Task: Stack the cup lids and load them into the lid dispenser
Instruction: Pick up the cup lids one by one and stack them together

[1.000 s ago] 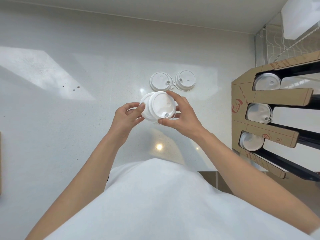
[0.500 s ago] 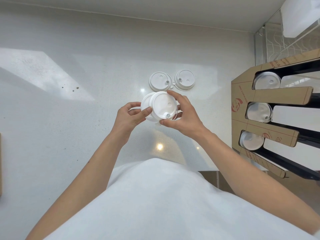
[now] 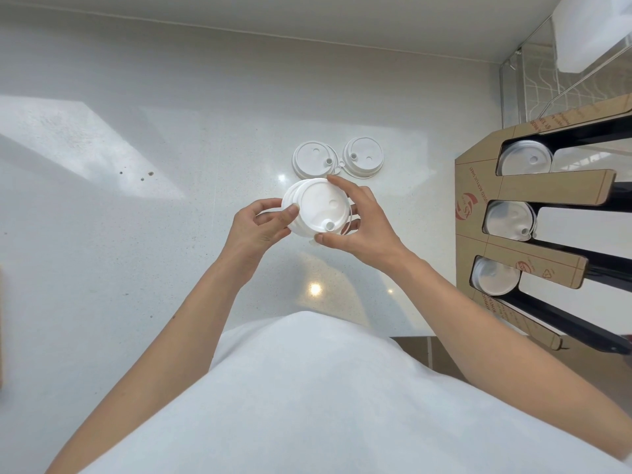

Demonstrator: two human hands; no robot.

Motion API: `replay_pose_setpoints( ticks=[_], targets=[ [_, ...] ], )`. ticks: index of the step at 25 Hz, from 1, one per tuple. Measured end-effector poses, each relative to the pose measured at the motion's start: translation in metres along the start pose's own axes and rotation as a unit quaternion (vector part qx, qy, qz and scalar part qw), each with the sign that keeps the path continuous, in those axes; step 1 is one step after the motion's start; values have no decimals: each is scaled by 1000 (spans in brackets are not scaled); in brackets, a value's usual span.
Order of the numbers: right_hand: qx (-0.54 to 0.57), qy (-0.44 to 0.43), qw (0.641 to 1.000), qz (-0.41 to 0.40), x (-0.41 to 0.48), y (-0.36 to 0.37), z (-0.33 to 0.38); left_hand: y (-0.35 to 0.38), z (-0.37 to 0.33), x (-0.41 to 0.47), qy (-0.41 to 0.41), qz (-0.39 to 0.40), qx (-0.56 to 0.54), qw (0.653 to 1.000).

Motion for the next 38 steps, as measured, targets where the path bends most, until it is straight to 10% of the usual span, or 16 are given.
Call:
replay_pose_setpoints(
  ticks=[38],
  targets=[
    [156,54,984,-64,-3,-3,6,-3,9,5,32,-12,-17,999]
  ],
)
Point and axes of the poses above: each hand's wrist, its own x-axis towards the middle knuckle, its own y-axis out of the palm, z = x × y, the point moved 1 cm from there along x, towards the middle knuckle, and after that the axes turned 5 degrees about -y, right-handed, at the moved point
